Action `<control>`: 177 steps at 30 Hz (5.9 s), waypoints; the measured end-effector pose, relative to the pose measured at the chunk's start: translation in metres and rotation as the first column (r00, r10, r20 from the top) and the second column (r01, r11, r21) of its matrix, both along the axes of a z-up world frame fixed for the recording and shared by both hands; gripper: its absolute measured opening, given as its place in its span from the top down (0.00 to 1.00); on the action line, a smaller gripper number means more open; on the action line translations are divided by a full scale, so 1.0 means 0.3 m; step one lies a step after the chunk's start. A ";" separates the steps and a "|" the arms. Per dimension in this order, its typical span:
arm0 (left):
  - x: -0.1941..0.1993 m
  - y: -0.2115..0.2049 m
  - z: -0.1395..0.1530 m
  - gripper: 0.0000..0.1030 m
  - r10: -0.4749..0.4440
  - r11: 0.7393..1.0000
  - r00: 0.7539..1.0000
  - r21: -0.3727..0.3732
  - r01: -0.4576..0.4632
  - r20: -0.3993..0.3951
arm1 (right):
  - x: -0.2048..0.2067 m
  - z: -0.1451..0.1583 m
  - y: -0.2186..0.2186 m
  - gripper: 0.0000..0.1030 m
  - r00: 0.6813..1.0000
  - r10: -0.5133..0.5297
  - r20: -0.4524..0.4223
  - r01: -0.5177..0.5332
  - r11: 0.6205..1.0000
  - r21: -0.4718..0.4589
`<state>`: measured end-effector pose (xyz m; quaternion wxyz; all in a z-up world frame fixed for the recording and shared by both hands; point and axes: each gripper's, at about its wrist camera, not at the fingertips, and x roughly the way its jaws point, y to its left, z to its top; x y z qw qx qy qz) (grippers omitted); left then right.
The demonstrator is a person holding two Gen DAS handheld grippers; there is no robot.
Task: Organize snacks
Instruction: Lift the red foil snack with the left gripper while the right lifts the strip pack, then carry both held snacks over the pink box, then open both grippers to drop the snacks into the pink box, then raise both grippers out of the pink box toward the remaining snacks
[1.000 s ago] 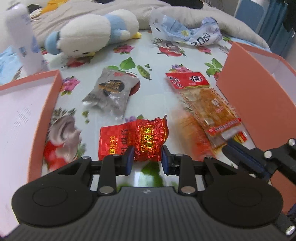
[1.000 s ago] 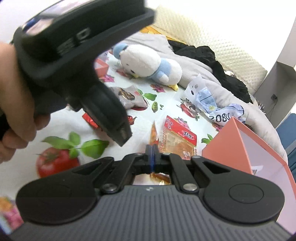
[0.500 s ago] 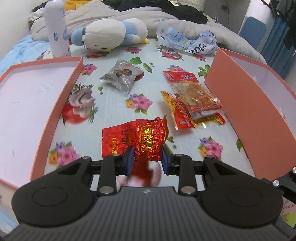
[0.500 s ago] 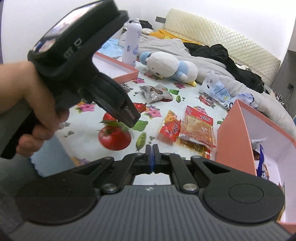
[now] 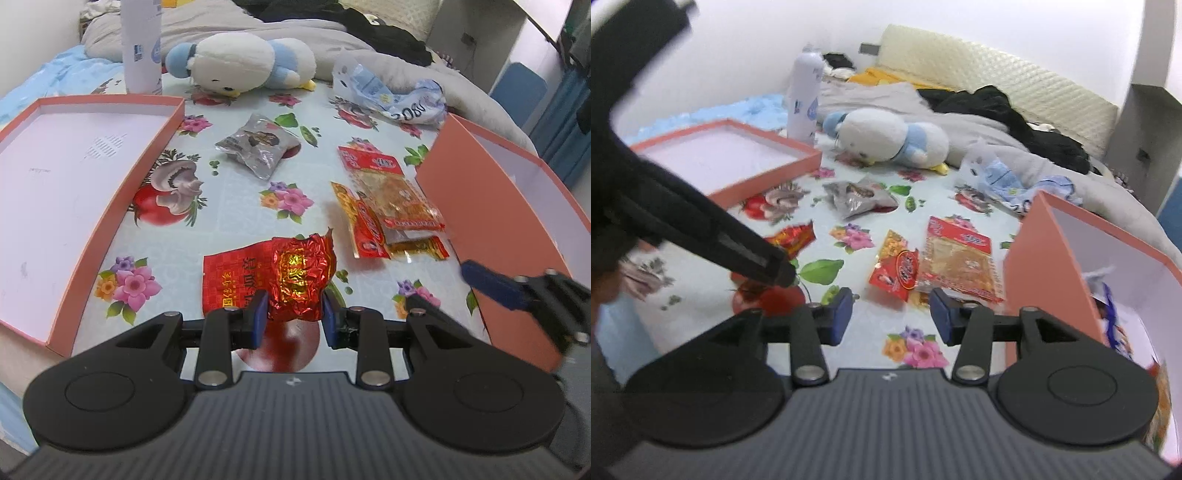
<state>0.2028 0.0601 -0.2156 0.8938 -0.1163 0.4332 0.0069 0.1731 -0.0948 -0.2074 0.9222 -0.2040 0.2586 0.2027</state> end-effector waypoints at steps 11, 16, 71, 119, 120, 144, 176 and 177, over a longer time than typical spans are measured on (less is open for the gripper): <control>0.044 0.061 -0.025 0.66 0.025 1.000 0.999 -0.015 -0.026 -0.036 | 0.114 -0.156 0.146 0.54 0.996 0.046 0.072 -0.020 0.945 -0.327; 0.075 0.089 -0.059 0.66 0.038 0.998 0.997 -0.044 -0.041 -0.069 | 0.142 -0.182 0.173 0.54 0.992 0.055 0.111 -0.010 0.931 -0.364; -0.122 -0.051 0.300 0.66 -0.008 0.992 0.993 -0.125 0.022 0.115 | -0.048 0.346 -0.322 0.97 0.967 -0.044 -0.249 0.172 0.835 0.522; 0.609 -0.885 0.352 0.66 -0.493 0.868 0.864 0.004 0.496 -0.104 | 0.274 0.347 -0.994 0.94 0.785 -0.505 -0.359 0.613 0.713 0.340; 0.609 -0.881 0.353 0.65 -0.494 0.868 0.864 0.003 0.497 -0.099 | 0.274 0.340 -0.998 0.94 0.781 -0.504 -0.368 0.618 0.709 0.339; 0.215 -0.700 0.503 0.39 -0.446 0.895 0.882 0.061 0.442 0.151 | -0.003 0.381 -0.881 0.54 0.829 -0.505 -0.238 0.557 0.717 0.418; -0.398 -0.144 0.482 0.39 -0.095 0.995 0.959 0.022 0.093 0.265 | -0.272 0.320 -0.407 0.54 0.951 -0.255 -0.174 0.307 0.845 0.439; -0.391 -0.129 0.473 0.39 -0.083 0.997 0.958 0.024 0.079 0.276 | -0.263 0.313 -0.397 0.54 0.951 -0.253 -0.176 0.306 0.847 0.434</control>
